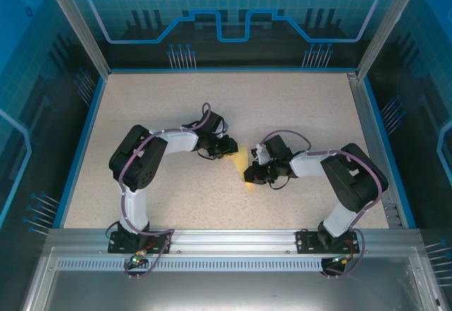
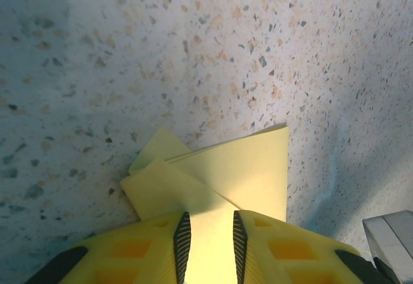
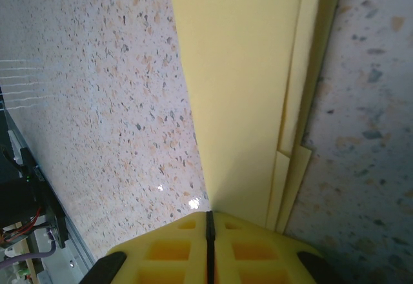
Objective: Fold a paper plane with a square sheet of paper (pick it up from the middle)
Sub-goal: Fold the wing for the fifth time at the center of the table.
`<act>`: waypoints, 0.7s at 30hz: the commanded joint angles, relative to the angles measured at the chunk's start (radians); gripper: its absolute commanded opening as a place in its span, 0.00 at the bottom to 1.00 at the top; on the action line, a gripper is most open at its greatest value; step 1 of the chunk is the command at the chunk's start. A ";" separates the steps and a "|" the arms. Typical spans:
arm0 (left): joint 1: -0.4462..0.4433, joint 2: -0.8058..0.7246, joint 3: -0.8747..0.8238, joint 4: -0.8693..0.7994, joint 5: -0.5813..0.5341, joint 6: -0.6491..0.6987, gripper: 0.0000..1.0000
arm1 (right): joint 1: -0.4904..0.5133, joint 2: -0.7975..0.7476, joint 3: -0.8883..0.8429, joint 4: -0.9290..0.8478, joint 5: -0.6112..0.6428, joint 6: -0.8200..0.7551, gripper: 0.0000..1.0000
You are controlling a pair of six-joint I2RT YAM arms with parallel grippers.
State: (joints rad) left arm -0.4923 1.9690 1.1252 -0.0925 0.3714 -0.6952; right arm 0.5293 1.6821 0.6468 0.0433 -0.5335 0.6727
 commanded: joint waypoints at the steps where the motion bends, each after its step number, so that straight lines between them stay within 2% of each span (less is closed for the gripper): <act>1: 0.066 0.034 0.017 -0.027 -0.086 0.045 0.30 | 0.003 0.029 -0.043 -0.134 0.063 -0.022 0.09; 12: 0.077 0.004 0.071 -0.070 -0.058 0.051 0.33 | 0.005 0.039 -0.028 -0.134 0.052 -0.028 0.10; 21: 0.065 -0.157 0.014 -0.037 0.000 0.018 0.34 | 0.004 0.047 -0.015 -0.131 0.052 -0.025 0.11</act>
State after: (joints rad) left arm -0.4221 1.8946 1.1591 -0.1333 0.3347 -0.6746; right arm 0.5293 1.6844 0.6506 0.0414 -0.5358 0.6689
